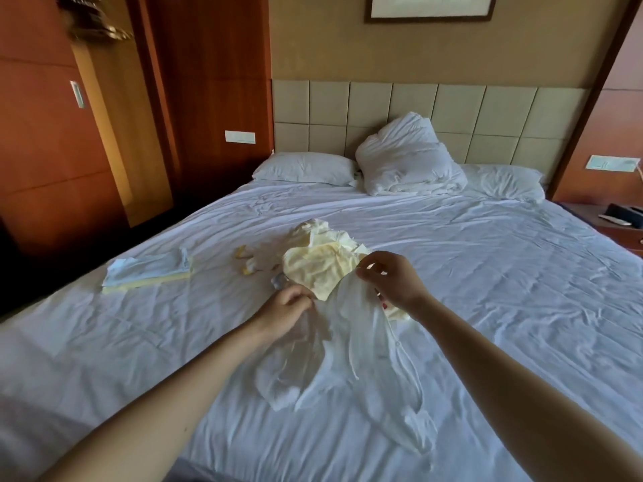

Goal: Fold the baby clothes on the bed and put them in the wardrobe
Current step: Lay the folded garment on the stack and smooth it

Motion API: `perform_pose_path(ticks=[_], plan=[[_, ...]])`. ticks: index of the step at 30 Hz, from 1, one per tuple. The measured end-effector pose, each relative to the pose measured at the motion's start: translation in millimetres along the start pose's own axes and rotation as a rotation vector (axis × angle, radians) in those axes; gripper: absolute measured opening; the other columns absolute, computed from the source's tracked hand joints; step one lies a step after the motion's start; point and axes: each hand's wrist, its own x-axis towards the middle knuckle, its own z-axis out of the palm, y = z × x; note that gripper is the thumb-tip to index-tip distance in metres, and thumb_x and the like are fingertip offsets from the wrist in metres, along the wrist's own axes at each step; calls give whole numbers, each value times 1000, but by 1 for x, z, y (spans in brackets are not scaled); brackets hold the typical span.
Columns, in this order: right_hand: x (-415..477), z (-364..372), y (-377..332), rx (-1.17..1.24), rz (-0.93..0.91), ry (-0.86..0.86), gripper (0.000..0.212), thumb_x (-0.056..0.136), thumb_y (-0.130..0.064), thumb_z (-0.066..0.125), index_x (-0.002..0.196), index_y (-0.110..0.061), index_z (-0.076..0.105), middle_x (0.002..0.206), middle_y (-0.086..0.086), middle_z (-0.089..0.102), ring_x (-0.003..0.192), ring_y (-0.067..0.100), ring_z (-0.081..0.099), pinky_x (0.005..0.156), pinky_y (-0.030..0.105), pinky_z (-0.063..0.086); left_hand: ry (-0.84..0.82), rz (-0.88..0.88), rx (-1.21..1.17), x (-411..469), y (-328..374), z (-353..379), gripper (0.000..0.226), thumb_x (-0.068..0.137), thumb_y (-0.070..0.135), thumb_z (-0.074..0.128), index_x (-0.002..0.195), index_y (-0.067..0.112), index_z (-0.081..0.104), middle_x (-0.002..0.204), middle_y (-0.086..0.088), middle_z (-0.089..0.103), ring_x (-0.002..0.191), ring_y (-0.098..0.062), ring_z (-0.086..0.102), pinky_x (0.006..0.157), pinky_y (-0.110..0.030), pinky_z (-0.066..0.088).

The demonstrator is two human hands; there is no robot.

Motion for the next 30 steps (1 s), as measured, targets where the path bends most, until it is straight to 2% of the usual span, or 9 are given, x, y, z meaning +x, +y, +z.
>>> perform_pose_path(ticks=[2, 5, 9, 13, 16, 18, 21, 25, 30], plan=[[-8, 6, 3, 30, 39, -50, 6, 86, -10, 68, 81, -13, 69, 60, -3, 56, 50, 20, 55, 49, 35, 51, -43, -38, -23, -2, 0, 10, 13, 96, 19, 55, 101, 11, 66, 82, 1, 63, 70, -12, 57, 62, -23, 41], [-18, 14, 8, 46, 53, -132, 13, 87, -6, 67, 79, -17, 69, 62, -4, 58, 52, 12, 56, 51, 32, 54, -134, -27, -86, -1, 1, 25, 6, 97, 23, 58, 99, 19, 61, 79, -3, 66, 62, -17, 65, 57, -22, 45], [-27, 19, 15, 53, 34, -185, 23, 86, 0, 63, 79, -21, 69, 63, -6, 61, 54, 9, 55, 50, 22, 48, -75, 128, 52, 6, 3, 38, 12, 89, 26, 70, 99, 30, 63, 86, 5, 66, 72, -9, 64, 65, -21, 44], [-30, 18, 20, 81, 61, -150, 24, 85, 2, 64, 79, -21, 66, 59, -10, 59, 56, 11, 53, 50, 21, 47, -40, 135, 76, 16, 6, 47, 9, 85, 25, 74, 86, 23, 66, 86, 6, 67, 78, -7, 59, 75, -25, 45], [-33, 15, 23, 109, 63, -102, 25, 82, 5, 67, 75, -17, 59, 63, -8, 59, 53, 5, 53, 51, 21, 45, -18, 112, 99, 21, 7, 52, 16, 86, 27, 73, 79, 21, 60, 79, 5, 61, 72, -8, 53, 70, -26, 42], [-36, 13, 26, 70, 30, -85, 24, 79, 7, 68, 73, -15, 61, 67, -6, 61, 55, -3, 55, 59, 19, 46, 9, 116, 100, 22, 7, 54, 18, 89, 24, 70, 77, 22, 57, 73, 7, 57, 68, -6, 51, 67, -24, 39], [-41, 13, 33, -48, 10, -65, 16, 76, -4, 75, 73, -18, 67, 71, -10, 65, 60, -6, 57, 64, 13, 44, 47, 121, 70, 23, 6, 53, 17, 90, 23, 67, 77, 23, 56, 71, 7, 56, 66, -7, 50, 66, -25, 39], [-49, 19, 42, -110, 71, -93, 13, 75, -22, 81, 83, -22, 71, 75, -6, 66, 65, 3, 57, 66, 19, 45, 80, 121, 68, 24, 2, 52, 16, 91, 24, 66, 79, 23, 56, 72, 8, 57, 65, -8, 51, 68, -28, 40], [-55, 26, 47, -133, 130, -169, 24, 71, -23, 85, 82, -25, 64, 80, -9, 66, 83, 12, 66, 84, 32, 55, 117, 97, 27, 26, 1, 51, 16, 91, 26, 65, 79, 24, 55, 74, 8, 56, 68, -11, 52, 70, -33, 42]])
